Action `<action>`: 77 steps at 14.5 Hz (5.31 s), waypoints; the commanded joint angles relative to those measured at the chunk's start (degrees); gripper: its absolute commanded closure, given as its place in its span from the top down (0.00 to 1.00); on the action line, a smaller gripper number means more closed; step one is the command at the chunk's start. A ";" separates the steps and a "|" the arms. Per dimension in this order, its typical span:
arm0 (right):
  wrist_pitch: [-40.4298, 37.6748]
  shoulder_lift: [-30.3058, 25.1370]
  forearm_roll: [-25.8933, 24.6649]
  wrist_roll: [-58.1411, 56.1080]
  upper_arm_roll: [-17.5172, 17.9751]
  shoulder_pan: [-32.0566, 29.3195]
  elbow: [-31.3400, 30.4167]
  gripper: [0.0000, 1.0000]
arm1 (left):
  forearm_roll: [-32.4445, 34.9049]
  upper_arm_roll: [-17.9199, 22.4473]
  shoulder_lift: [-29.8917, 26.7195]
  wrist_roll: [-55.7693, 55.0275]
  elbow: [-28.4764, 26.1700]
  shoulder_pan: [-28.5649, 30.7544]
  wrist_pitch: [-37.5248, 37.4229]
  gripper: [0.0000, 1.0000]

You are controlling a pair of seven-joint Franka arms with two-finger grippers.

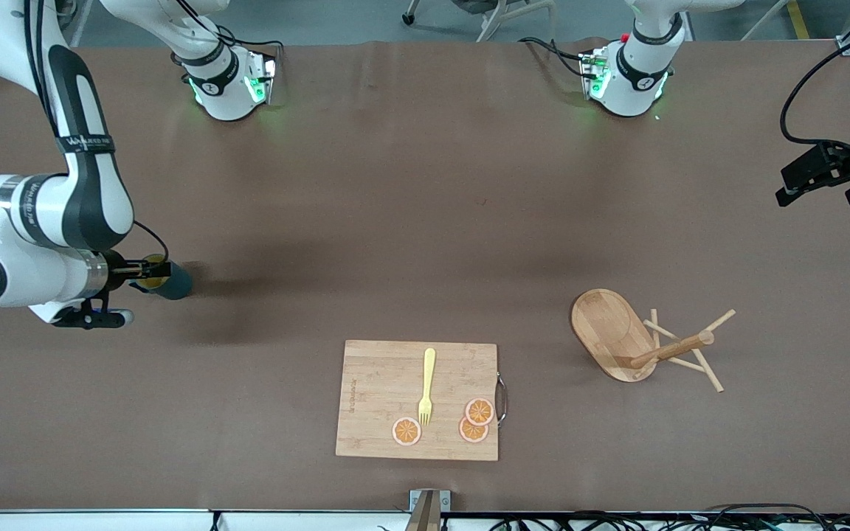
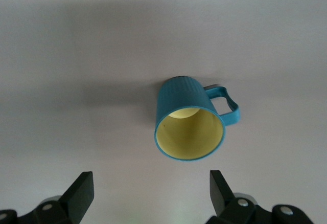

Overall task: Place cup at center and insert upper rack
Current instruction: 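Reach the right gripper down to the teal mug, then close the right gripper around the teal mug body, then carry the teal mug with the right gripper to the table center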

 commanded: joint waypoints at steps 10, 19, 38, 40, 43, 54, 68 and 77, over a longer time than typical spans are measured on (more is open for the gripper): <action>12.02 -0.80 0.54 -10.10 -0.17 0.33 -11.06 0.97 | -0.48 0.05 -0.17 0.31 0.62 -0.11 -0.48 1.00; 14.93 0.16 0.54 -10.10 -0.17 0.42 -12.48 0.76 | -0.57 0.05 -0.17 0.31 0.62 -0.20 -0.48 1.00; 2.02 1.05 6.34 -6.69 0.27 4.97 -1.07 0.00 | -0.57 0.05 -0.17 0.39 0.62 -0.11 -0.39 1.00; 2.28 1.13 7.47 -1.77 0.35 8.40 0.70 0.00 | -0.57 0.05 -0.17 0.31 0.62 -0.02 -0.39 1.00; 3.24 1.66 12.57 8.23 0.35 14.81 3.25 0.00 | -0.57 0.05 -0.17 0.39 0.62 -0.02 -0.39 1.00; 5.00 16.24 13.28 43.84 0.35 38.81 25.04 0.00 | -0.57 0.05 -0.17 0.39 0.62 -0.02 -0.31 1.00; 12.74 26.17 13.54 53.89 8.53 43.04 34.27 0.00 | -0.66 0.05 -0.08 0.31 0.62 -0.11 -0.31 1.00; 16.25 28.46 13.54 55.29 8.53 43.92 34.72 0.00 | -0.74 0.05 0.01 0.31 0.62 -0.02 -0.31 1.00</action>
